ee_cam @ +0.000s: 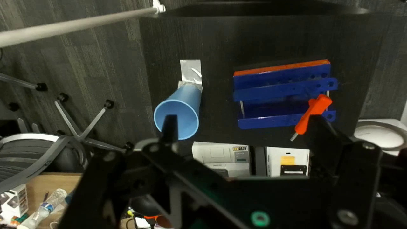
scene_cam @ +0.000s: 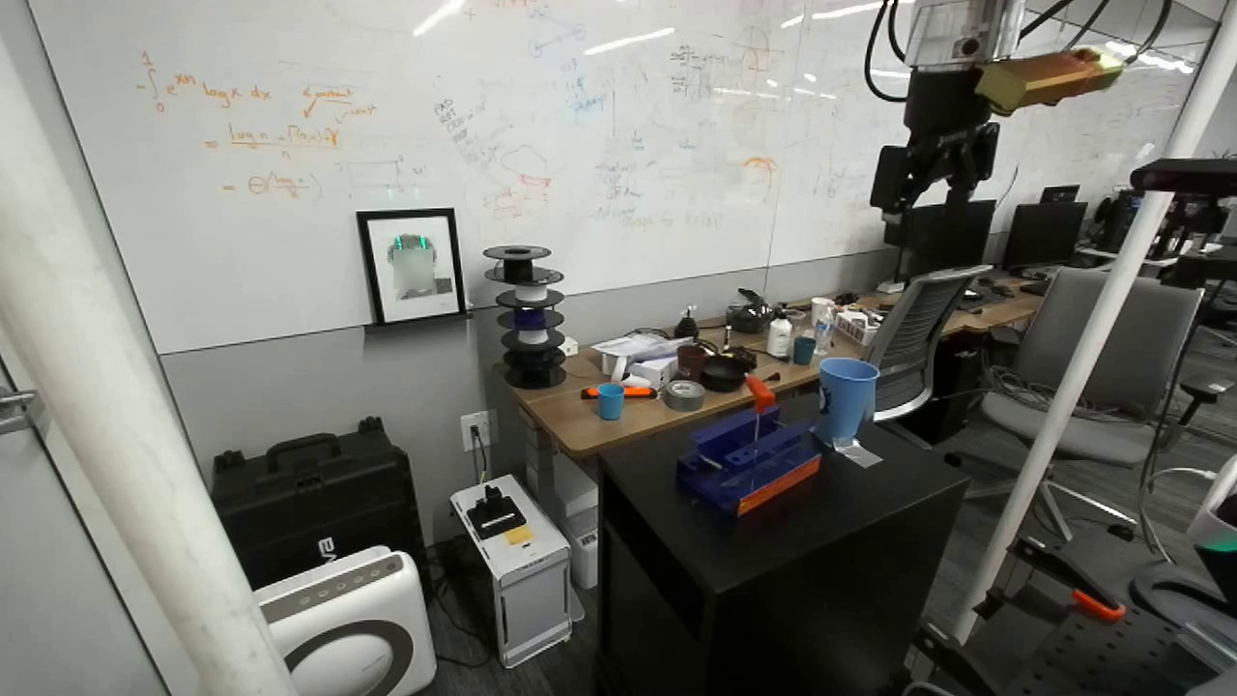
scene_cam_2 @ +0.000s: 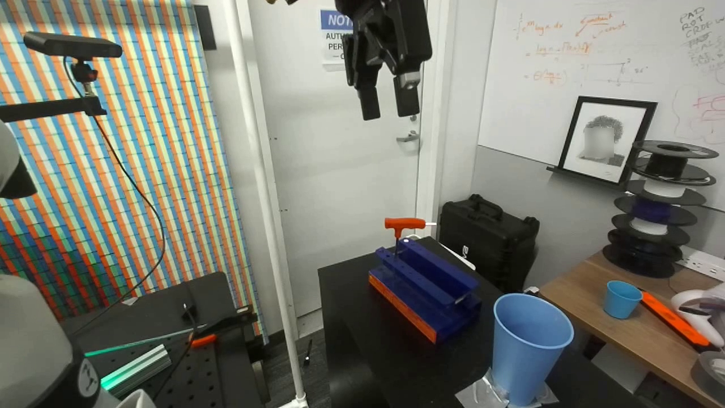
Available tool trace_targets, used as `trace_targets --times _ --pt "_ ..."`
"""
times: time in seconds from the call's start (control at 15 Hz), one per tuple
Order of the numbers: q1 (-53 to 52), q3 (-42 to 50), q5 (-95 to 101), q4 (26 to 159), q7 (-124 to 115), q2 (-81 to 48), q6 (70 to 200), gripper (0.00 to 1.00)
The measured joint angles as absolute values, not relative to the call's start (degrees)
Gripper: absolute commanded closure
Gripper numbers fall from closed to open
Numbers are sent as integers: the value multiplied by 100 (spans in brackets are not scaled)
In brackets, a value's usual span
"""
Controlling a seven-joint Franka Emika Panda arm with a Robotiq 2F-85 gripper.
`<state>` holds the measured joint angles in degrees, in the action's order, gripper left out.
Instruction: Pick up the orange object and put it in the blue cup.
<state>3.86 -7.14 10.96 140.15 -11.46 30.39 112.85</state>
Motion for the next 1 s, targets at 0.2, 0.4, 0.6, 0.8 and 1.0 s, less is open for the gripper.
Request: trace_targets --times 0.2,0.4,0.6,0.8,1.0 --pt "321 -709 1072 13999 -1159 2457 12422 0" --pt "170 -743 1031 13880 -1224 1570 13556 0" --pt "-37 -818 1007 13635 -1414 674 14377 0" --pt "-254 -878 1008 13406 -1822 -4 14654 0" --pt "-458 -877 1020 13328 -2309 -433 14718 0"
